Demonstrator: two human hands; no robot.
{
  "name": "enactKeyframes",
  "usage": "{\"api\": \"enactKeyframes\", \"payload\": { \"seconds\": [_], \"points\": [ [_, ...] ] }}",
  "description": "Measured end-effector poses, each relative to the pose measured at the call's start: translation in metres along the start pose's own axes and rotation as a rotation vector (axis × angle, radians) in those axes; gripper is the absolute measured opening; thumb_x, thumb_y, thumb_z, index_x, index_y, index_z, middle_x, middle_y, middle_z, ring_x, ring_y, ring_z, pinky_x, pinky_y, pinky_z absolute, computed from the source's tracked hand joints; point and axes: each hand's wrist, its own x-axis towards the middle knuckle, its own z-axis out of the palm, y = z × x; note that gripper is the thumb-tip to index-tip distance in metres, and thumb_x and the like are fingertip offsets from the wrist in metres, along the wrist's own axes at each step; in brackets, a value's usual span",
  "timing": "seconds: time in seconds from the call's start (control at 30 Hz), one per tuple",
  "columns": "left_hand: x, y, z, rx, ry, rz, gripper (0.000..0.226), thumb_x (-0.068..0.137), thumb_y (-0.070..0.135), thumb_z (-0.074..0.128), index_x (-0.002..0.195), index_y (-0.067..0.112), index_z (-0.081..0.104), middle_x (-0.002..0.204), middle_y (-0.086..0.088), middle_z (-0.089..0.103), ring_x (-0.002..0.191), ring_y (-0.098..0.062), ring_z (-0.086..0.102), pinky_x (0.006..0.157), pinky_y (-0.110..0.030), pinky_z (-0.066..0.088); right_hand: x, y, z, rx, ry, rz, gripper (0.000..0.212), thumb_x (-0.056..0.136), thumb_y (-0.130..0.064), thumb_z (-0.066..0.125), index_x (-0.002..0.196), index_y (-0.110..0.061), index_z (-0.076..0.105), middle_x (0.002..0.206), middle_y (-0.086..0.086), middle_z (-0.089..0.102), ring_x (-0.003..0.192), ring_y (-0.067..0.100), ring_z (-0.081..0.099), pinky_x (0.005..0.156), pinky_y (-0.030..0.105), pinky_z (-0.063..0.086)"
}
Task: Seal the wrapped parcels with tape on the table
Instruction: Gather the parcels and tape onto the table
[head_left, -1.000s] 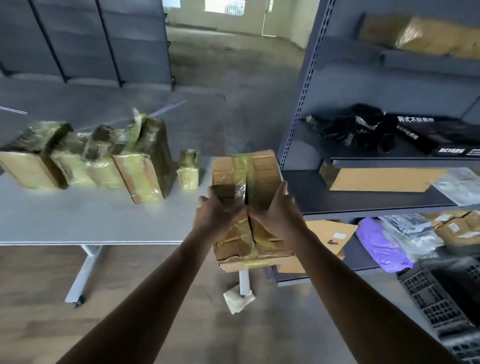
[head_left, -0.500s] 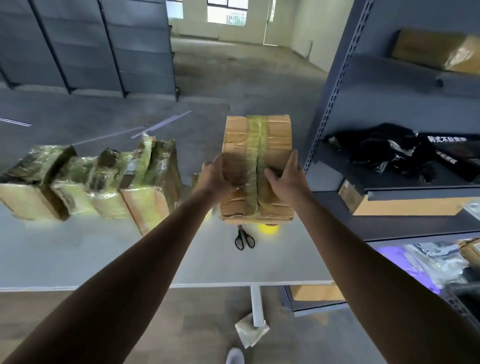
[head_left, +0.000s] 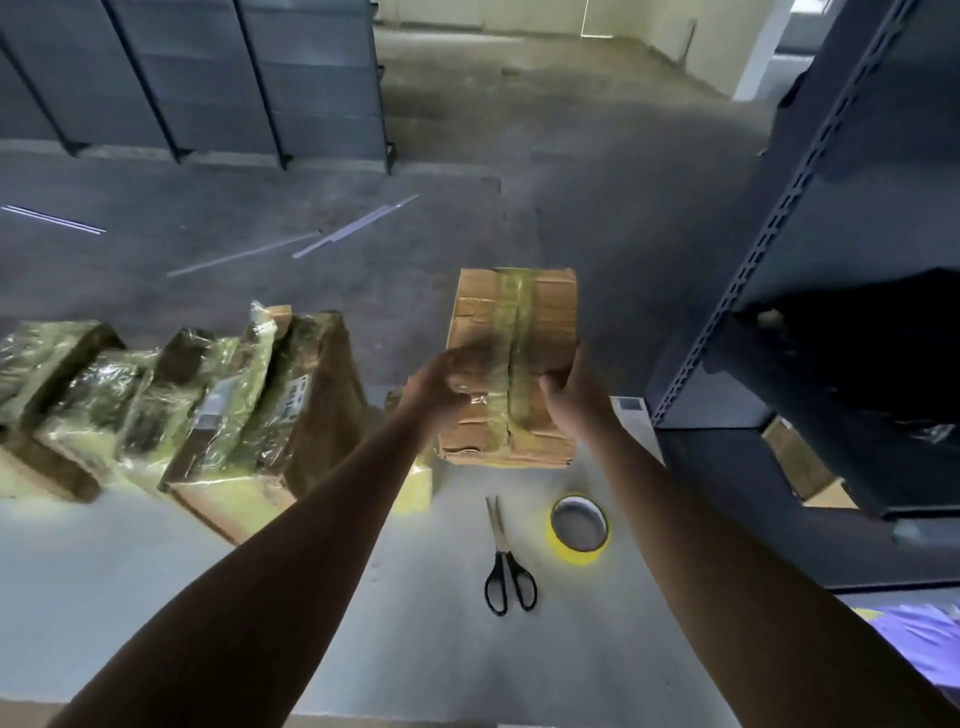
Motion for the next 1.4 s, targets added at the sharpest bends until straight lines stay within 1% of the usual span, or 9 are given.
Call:
{"api": "enactKeyframes", "payload": {
  "seconds": [0.2, 0.33, 0.57, 0.73, 0.93, 1.07, 1.17, 1.27, 1.4],
  "points": [
    [0.027, -0.030, 0.015, 0.147, -0.058, -0.041, 0.059, 0.078, 0.005, 0.052, 0.133, 0.025, 0.051, 0.114, -0.007, 0.064, 0.075, -0.022, 0.062, 0.051, -0.025, 0.047, 0.030, 0.022, 0.030, -0.072, -0.091, 0.006, 0.035, 0.098, -0.015, 0.048, 0.131, -0.010, 0.037, 0.124, 0.015, 0.051, 0.112, 0.031, 0.054, 0.079, 0.028, 0.037],
    [0.028, -0.032, 0.018, 0.191, -0.056, 0.009, 0.056, 0.080, 0.001, 0.050, 0.133, 0.019, 0.051, 0.117, -0.010, 0.062, 0.084, -0.025, 0.063, 0.064, -0.038, 0.057, 0.031, 0.025, 0.037, -0.113, -0.110, 0.083, 0.042, 0.100, -0.017, 0.044, 0.140, -0.012, 0.030, 0.122, 0.013, 0.056, 0.105, 0.026, 0.056, 0.078, 0.028, 0.037],
    [0.018, -0.045, 0.010, 0.259, -0.178, -0.060, 0.050, 0.078, 0.011, 0.043, 0.127, 0.016, 0.052, 0.121, -0.006, 0.060, 0.109, -0.028, 0.056, 0.091, -0.045, 0.051, 0.015, 0.022, 0.051, -0.216, -0.168, 0.157, 0.053, 0.099, -0.020, 0.043, 0.147, -0.008, 0.025, 0.133, 0.018, 0.052, 0.119, 0.033, 0.053, 0.089, 0.033, 0.045],
    [0.004, -0.048, 0.002, 0.258, -0.234, -0.028, 0.059, 0.072, 0.008, 0.041, 0.129, 0.015, 0.052, 0.122, -0.007, 0.060, 0.105, -0.029, 0.059, 0.097, -0.053, 0.047, 0.002, 0.019, 0.057, -0.307, -0.163, 0.157, 0.042, 0.100, -0.016, 0.038, 0.139, -0.002, 0.031, 0.120, 0.022, 0.055, 0.092, 0.028, 0.057, 0.060, 0.023, 0.040],
    [-0.022, -0.047, -0.008, 0.252, -0.254, 0.083, 0.064, 0.074, 0.005, 0.039, 0.134, 0.024, 0.044, 0.142, -0.007, 0.043, 0.127, -0.031, 0.044, 0.103, -0.052, 0.043, -0.029, 0.001, 0.056, -0.433, -0.082, 0.108, 0.046, 0.098, -0.024, 0.039, 0.142, -0.011, 0.033, 0.120, 0.016, 0.052, 0.104, 0.029, 0.056, 0.084, 0.034, 0.049],
    [-0.041, -0.043, -0.021, 0.253, -0.267, 0.141, 0.053, 0.083, 0.002, 0.042, 0.134, 0.014, 0.048, 0.143, -0.007, 0.040, 0.135, -0.027, 0.031, 0.110, -0.045, 0.034, -0.060, -0.017, 0.063, -0.487, 0.065, 0.033, 0.035, 0.097, -0.024, 0.039, 0.128, -0.009, 0.047, 0.116, 0.016, 0.054, 0.103, 0.030, 0.055, 0.087, 0.040, 0.050],
    [-0.053, -0.041, -0.031, 0.210, -0.215, 0.215, 0.034, 0.087, 0.005, 0.041, 0.116, 0.011, 0.059, 0.128, -0.009, 0.052, 0.123, -0.026, 0.043, 0.102, -0.040, 0.041, -0.084, -0.029, 0.069, -0.502, 0.143, -0.054, 0.029, 0.098, -0.024, 0.040, 0.119, -0.010, 0.054, 0.116, 0.013, 0.058, 0.104, 0.029, 0.055, 0.088, 0.039, 0.049],
    [-0.067, -0.042, -0.043, 0.161, -0.181, 0.320, 0.015, 0.094, 0.009, 0.045, 0.084, 0.016, 0.054, 0.090, -0.001, 0.056, 0.091, -0.021, 0.056, 0.071, -0.024, 0.045, -0.112, -0.038, 0.071, -0.479, 0.185, -0.133, 0.028, 0.097, -0.019, 0.045, 0.122, -0.011, 0.055, 0.121, 0.011, 0.057, 0.109, 0.026, 0.053, 0.089, 0.035, 0.045],
    [-0.085, -0.056, -0.053, 0.095, -0.195, 0.394, 0.019, 0.097, 0.019, 0.051, 0.100, 0.007, 0.065, 0.092, -0.003, 0.066, 0.086, -0.017, 0.062, 0.075, -0.028, 0.051, -0.150, -0.039, 0.079, -0.491, 0.249, -0.174, 0.026, 0.094, -0.015, 0.052, 0.117, -0.008, 0.060, 0.115, 0.013, 0.062, 0.104, 0.029, 0.059, 0.079, 0.033, 0.047]
  ]
}}
